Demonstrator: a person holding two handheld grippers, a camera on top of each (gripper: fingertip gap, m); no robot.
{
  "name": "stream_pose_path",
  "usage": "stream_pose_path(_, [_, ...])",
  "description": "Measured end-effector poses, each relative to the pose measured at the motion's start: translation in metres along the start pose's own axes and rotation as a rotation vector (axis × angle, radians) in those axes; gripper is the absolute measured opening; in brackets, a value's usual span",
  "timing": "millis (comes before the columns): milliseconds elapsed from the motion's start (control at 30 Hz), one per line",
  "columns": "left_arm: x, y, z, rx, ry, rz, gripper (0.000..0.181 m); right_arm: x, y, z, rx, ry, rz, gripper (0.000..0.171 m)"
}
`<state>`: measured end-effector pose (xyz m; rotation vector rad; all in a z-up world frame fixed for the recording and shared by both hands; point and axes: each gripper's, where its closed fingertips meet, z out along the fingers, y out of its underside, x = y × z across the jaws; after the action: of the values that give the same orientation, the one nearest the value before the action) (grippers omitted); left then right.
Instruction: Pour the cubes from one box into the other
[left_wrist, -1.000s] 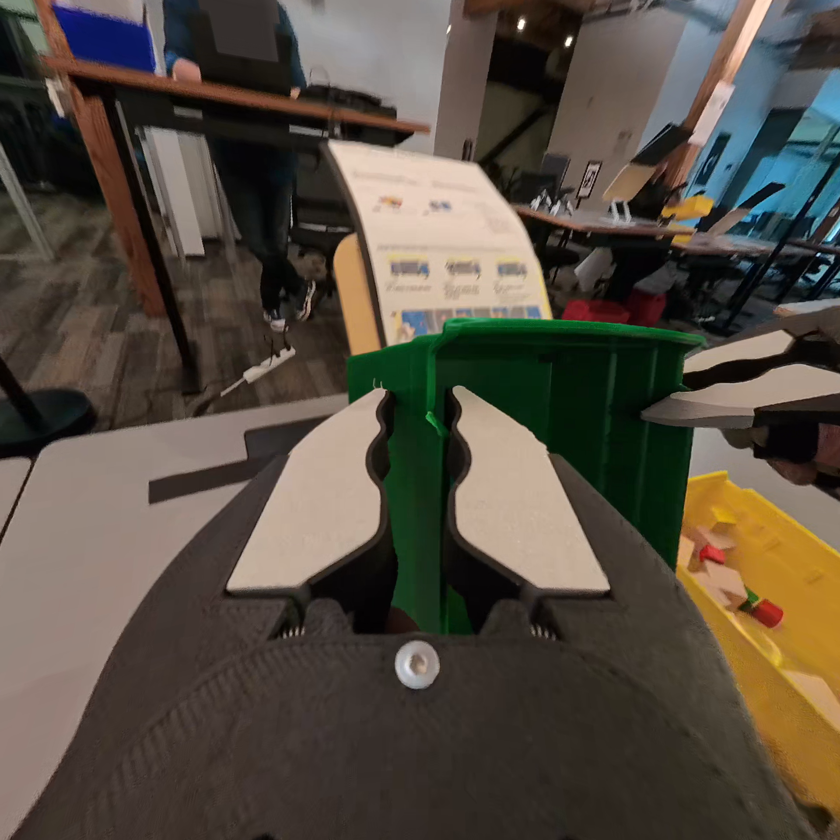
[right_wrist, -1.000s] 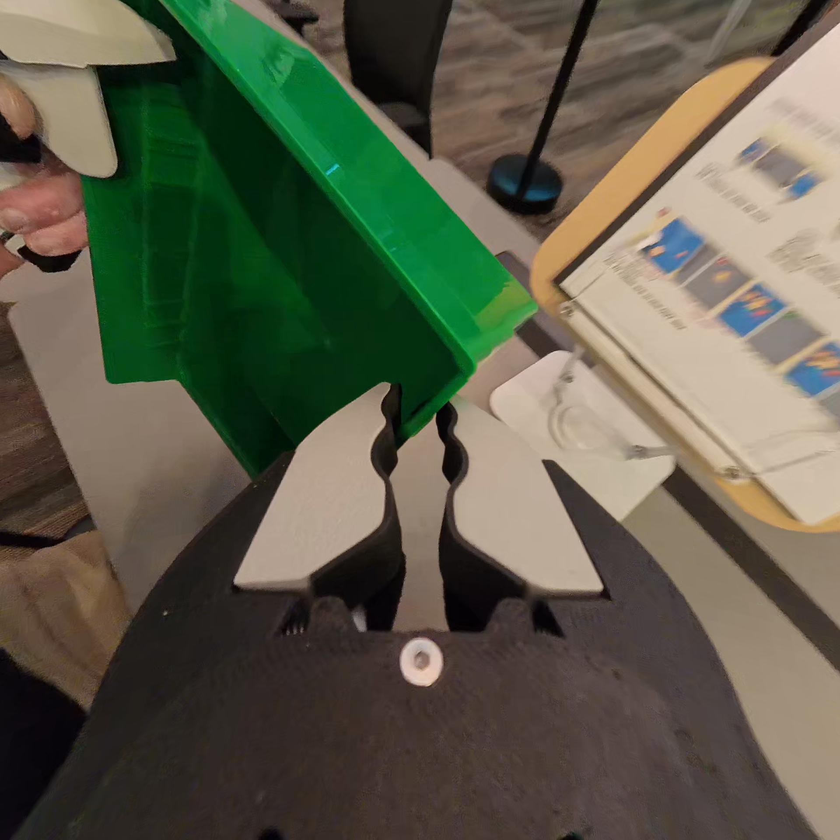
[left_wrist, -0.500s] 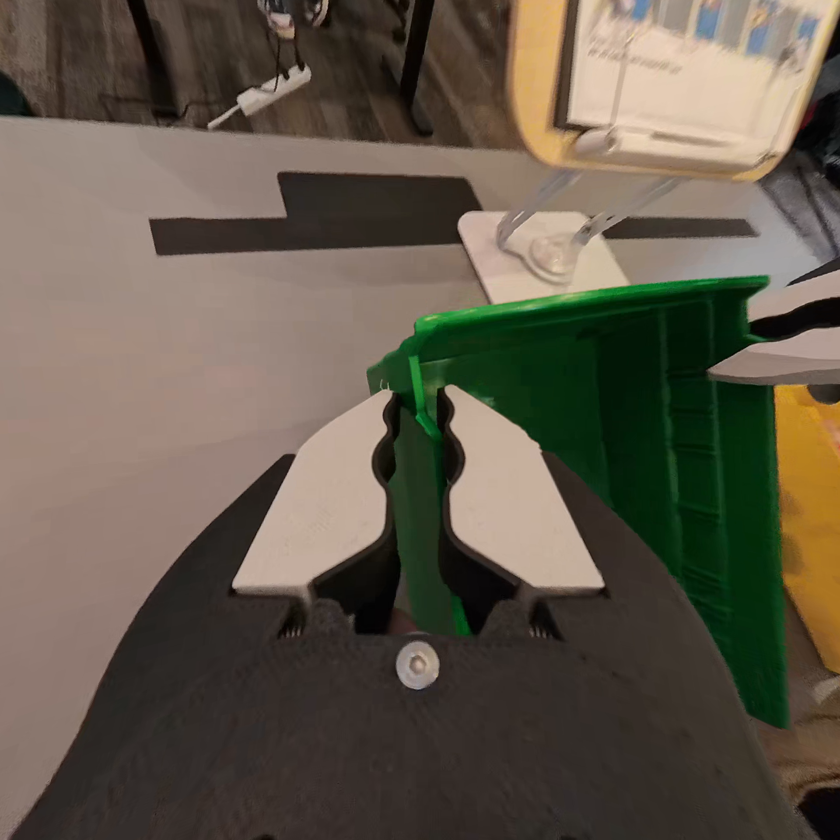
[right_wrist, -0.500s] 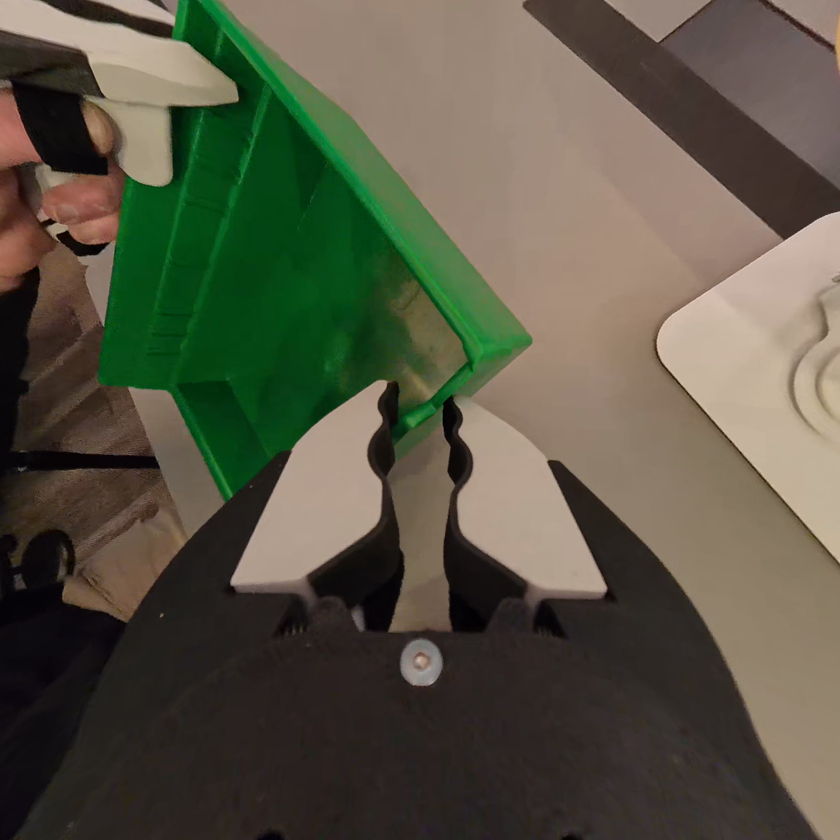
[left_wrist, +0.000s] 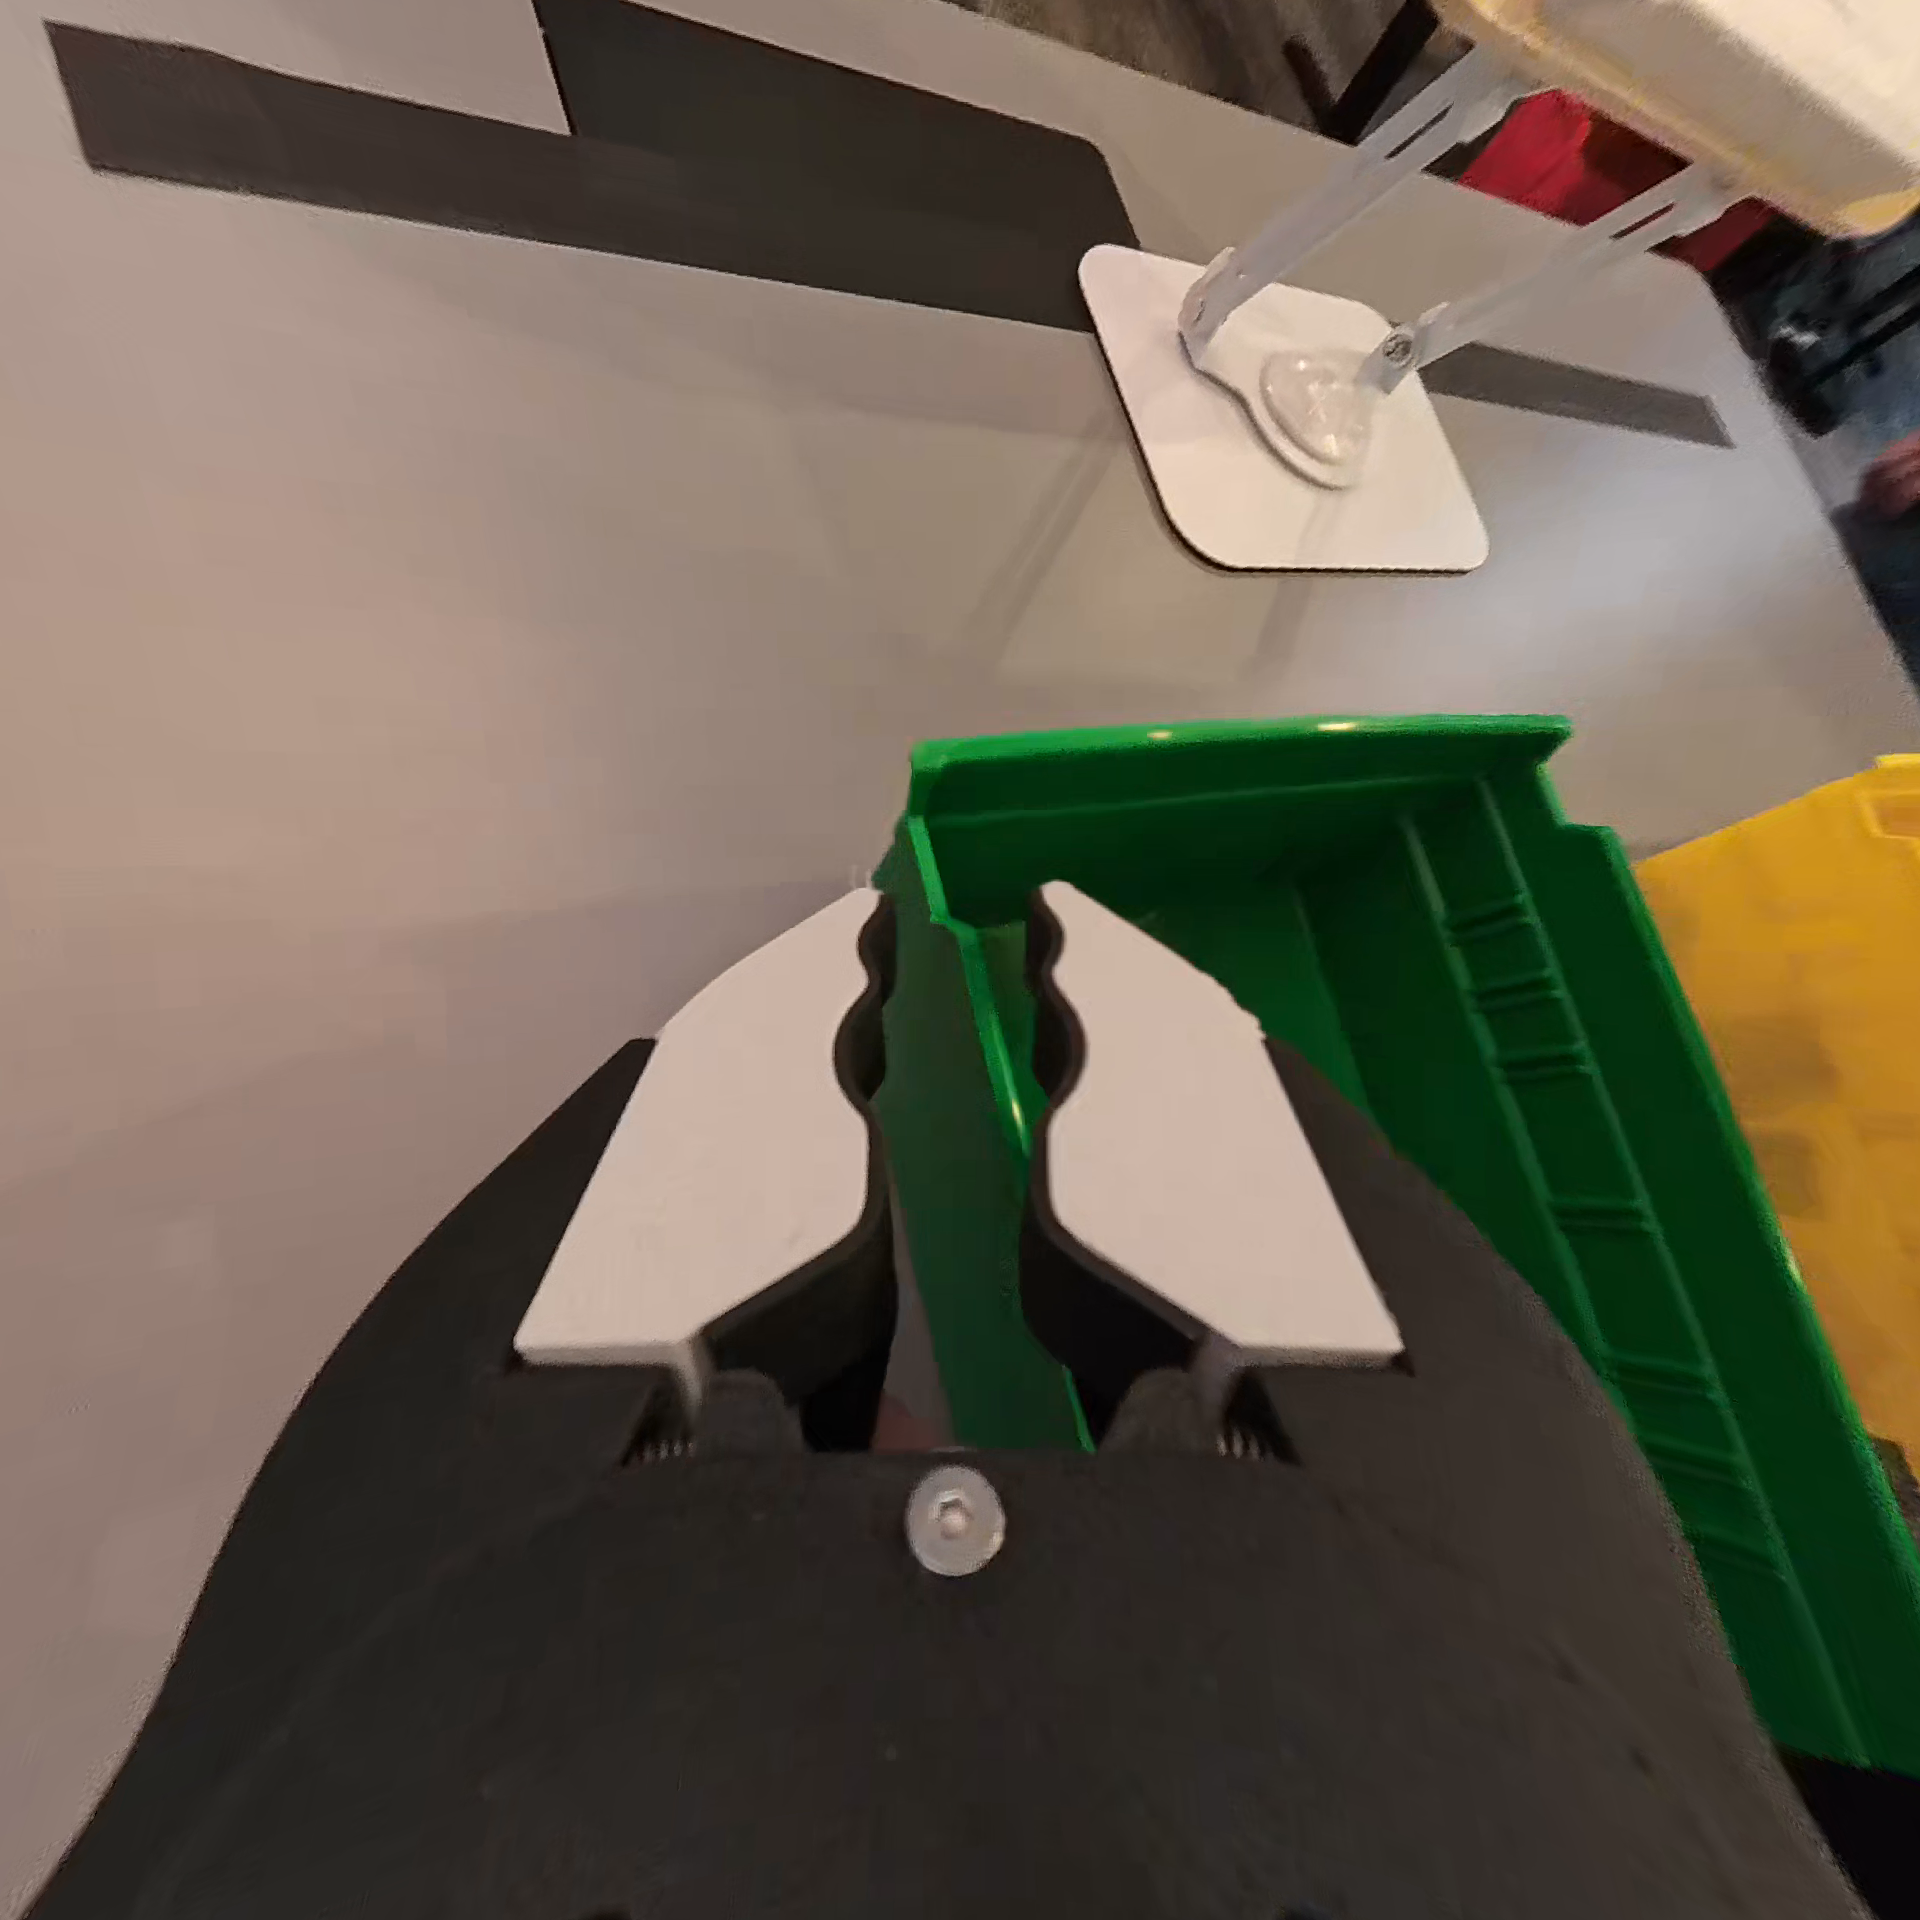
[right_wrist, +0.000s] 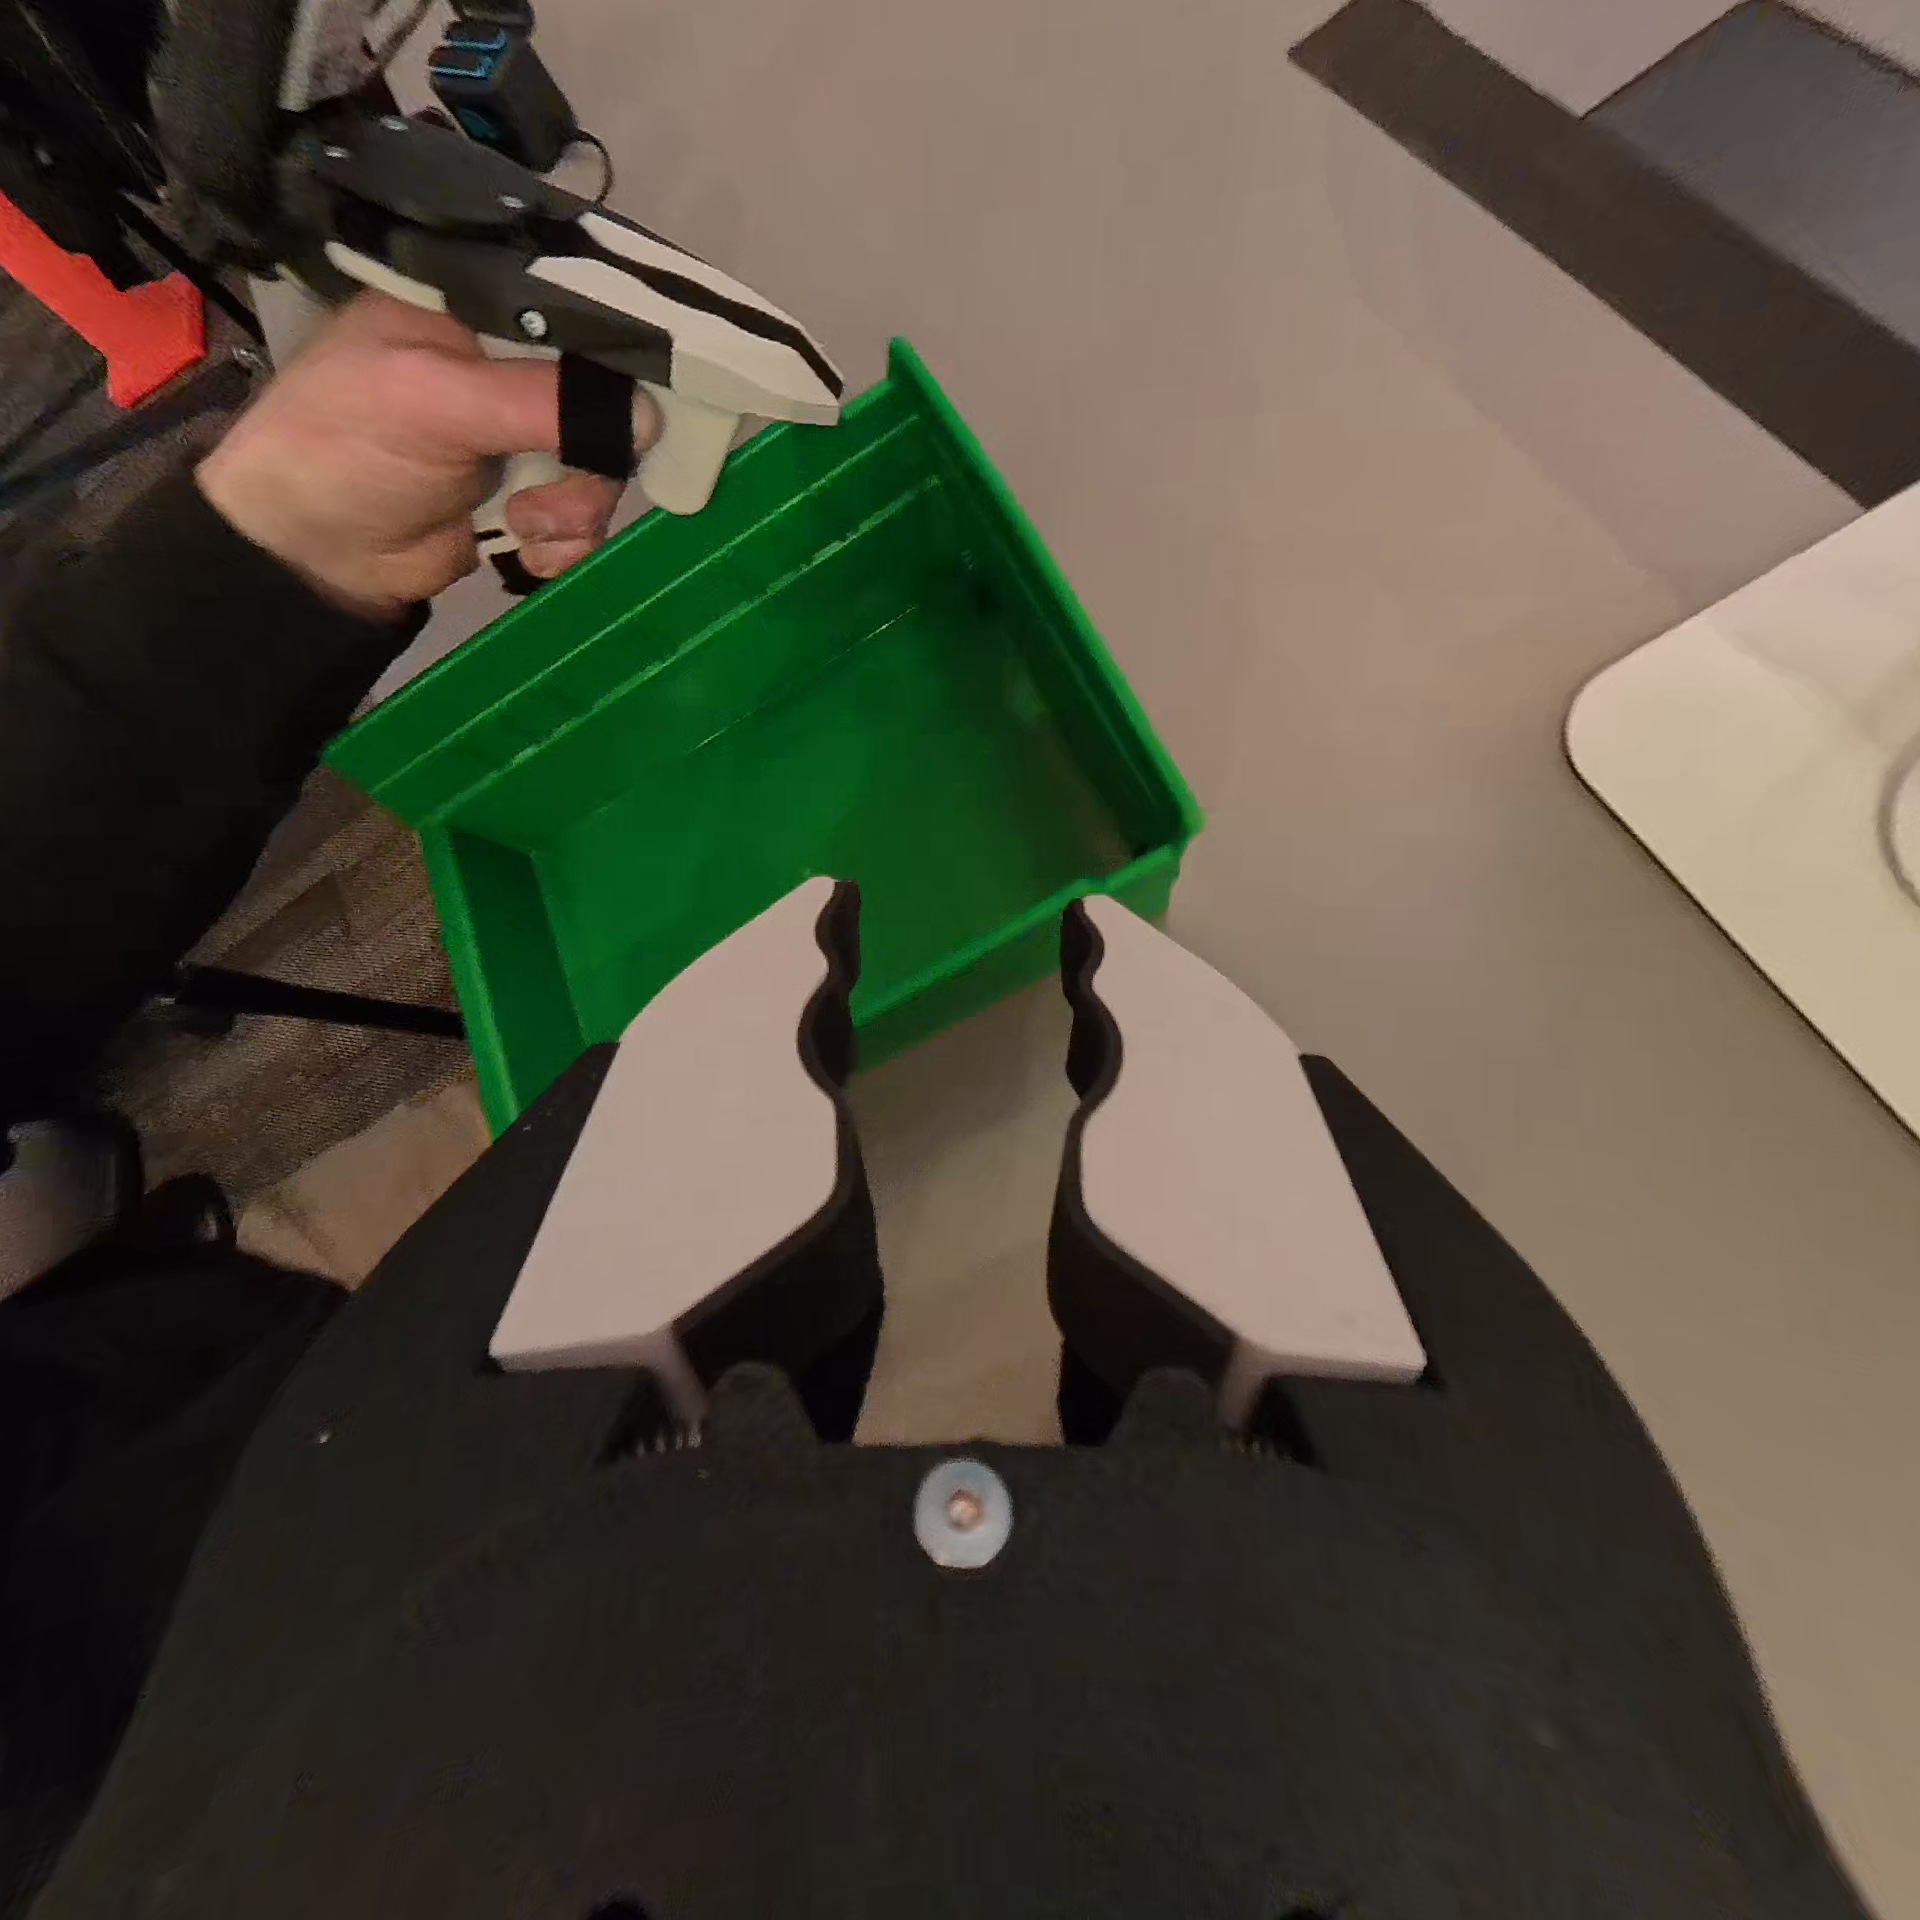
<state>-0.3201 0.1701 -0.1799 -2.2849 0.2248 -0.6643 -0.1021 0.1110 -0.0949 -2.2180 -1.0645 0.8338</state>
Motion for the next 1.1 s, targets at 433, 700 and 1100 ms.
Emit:
stream_pose_path(433, [0.019,0.091,-0.061,-0.168,-0.072,0.164,0.063,0.072,0.205,-0.213,0.015,0.512,0.224,0.04])
stream_pose_path(700, [0.019,0.125,-0.05,-0.256,-0.112,0.164,0.019,0.088,0.326,-0.235,-0.146,0.57,0.47,0.048])
stream_pose_path(1100, [-0.008,0.118,-0.07,-0.218,-0.231,0.182,0.004,0.091,0.3,-0.191,0.026,0.411,0.535,0.005])
